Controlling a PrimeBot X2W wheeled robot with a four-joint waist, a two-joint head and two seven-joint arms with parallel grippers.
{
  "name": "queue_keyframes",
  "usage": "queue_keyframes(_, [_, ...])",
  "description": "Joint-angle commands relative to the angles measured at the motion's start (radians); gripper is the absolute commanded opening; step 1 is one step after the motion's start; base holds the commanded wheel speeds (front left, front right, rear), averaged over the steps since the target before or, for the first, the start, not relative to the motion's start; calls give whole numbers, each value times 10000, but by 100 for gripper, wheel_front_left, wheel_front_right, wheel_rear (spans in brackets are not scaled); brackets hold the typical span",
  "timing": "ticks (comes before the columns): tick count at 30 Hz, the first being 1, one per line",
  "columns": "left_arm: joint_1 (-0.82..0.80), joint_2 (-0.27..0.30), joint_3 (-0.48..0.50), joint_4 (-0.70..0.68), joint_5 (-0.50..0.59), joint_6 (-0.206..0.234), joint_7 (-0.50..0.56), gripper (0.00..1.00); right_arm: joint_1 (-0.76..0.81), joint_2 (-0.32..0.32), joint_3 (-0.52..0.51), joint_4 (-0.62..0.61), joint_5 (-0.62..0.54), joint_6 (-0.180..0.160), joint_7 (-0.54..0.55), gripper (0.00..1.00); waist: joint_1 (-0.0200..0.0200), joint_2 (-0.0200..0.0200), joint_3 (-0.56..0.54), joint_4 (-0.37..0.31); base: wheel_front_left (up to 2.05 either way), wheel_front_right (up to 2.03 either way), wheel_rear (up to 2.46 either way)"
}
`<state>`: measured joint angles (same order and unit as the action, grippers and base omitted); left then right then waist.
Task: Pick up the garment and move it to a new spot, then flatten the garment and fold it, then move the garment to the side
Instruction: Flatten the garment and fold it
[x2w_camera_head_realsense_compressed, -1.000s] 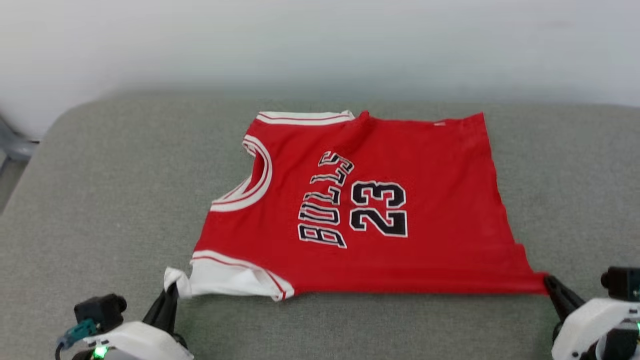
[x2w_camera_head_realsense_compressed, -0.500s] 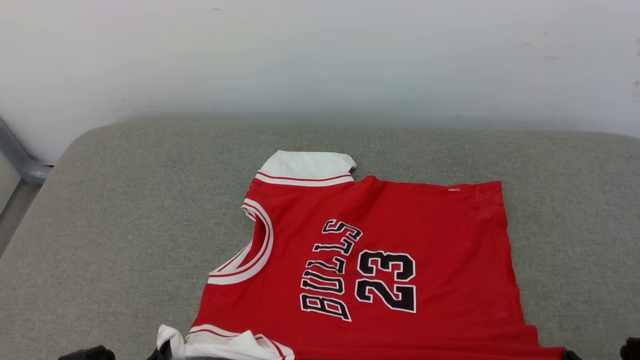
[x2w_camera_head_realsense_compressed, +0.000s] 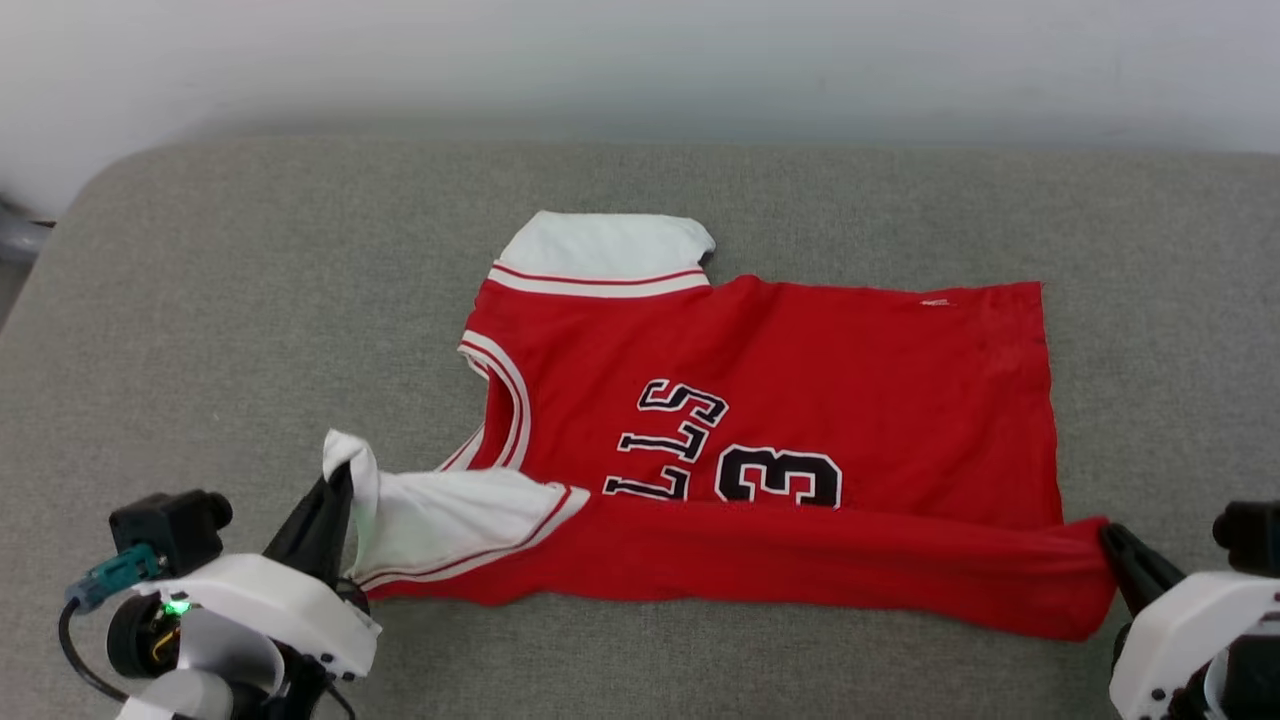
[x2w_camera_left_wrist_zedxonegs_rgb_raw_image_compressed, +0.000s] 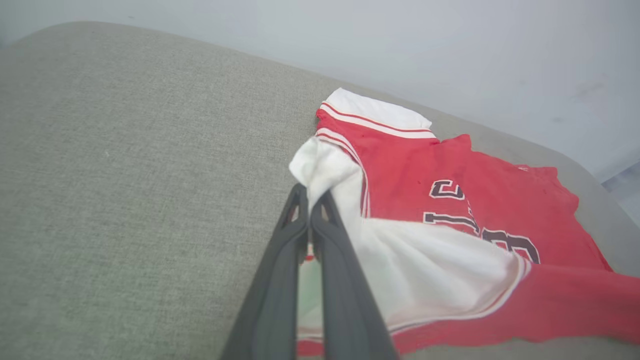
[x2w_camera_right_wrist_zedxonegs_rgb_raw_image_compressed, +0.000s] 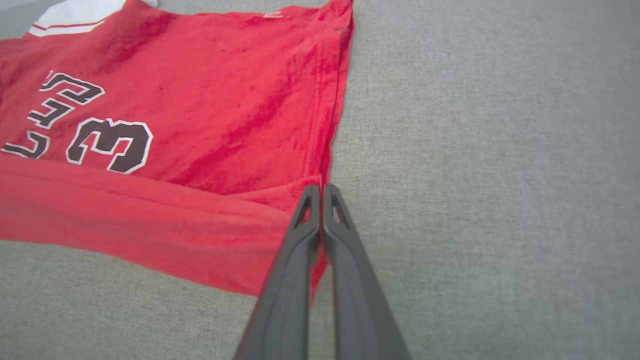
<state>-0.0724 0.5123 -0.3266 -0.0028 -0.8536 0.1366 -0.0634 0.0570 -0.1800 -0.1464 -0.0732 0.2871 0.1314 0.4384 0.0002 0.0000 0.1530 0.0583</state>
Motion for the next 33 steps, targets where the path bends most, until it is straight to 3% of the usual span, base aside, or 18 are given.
queue_keyframes(1, [-475,-141,-5,326,9,-183,-137,0,-443,-138,91,187,-24,-14,-71,0,-2,0,565,-85,0,0,0])
queue_keyframes(11, [-1564,-712,-162,2534,-447,-1128,-291,0,-1803,-415,895,1843,234,-13,-668,0,-2,0,1423,-206,0,0,0])
queue_keyframes(14, [-1932,-995,-400,3462,-567,-1624,-240,0,-2060,-495,1118,2667,230,-14,-1179,0,-2,0,1588,-118,0,0,0])
queue_keyframes(16, [-1995,-1053,-469,3681,-602,-1737,-203,0,-2110,-523,1183,2805,232,-14,-1334,5,-2,0,1599,-105,0,0,0])
queue_keyframes(17, [-2060,-1145,-520,3886,-665,-1835,-183,0,-2152,-559,1256,2939,217,-14,-1503,27,-2,0,1596,-91,0,0,0])
queue_keyframes(18, [-2152,-1200,-564,4079,-666,-1917,-190,15,-2175,-584,1309,3040,213,-14,-1691,47,-2,0,1571,-76,0,0,0])
queue_keyframes(19, [-2218,-1249,-591,4251,-668,-1983,-252,43,-2184,-626,1408,3107,175,-14,-1908,100,-2,0,1524,-68,0,0,0])
queue_keyframes(20, [-2234,-1333,-552,4399,-767,-2052,-313,81,-2216,-645,1482,3160,155,-13,-2179,100,-2,0,1456,-70,0,0,0])
queue_keyframes(21, [-2226,-1390,-541,4547,-887,-2105,-255,100,-2254,-642,1500,3217,164,-13,-2462,100,-2,0,1374,-73,0,0,0])
queue_keyframes(25, [-2282,-1221,-504,4919,-844,-2189,-361,100,-2229,-645,1394,3357,63,-11,-3806,100,-2,0,867,-54,0,0,0])
queue_keyframes(28, [-2168,-956,-508,4953,-739,-2005,-231,100,-1918,-550,1228,3393,-98,-11,-4882,100,-2,0,257,-46,0,0,0])
queue_keyframes(33, [-1950,-357,-473,4539,-794,-1579,553,100,-1471,-335,1006,3044,-426,-11,-5422,100,-2,0,-329,-90,0,0,0])
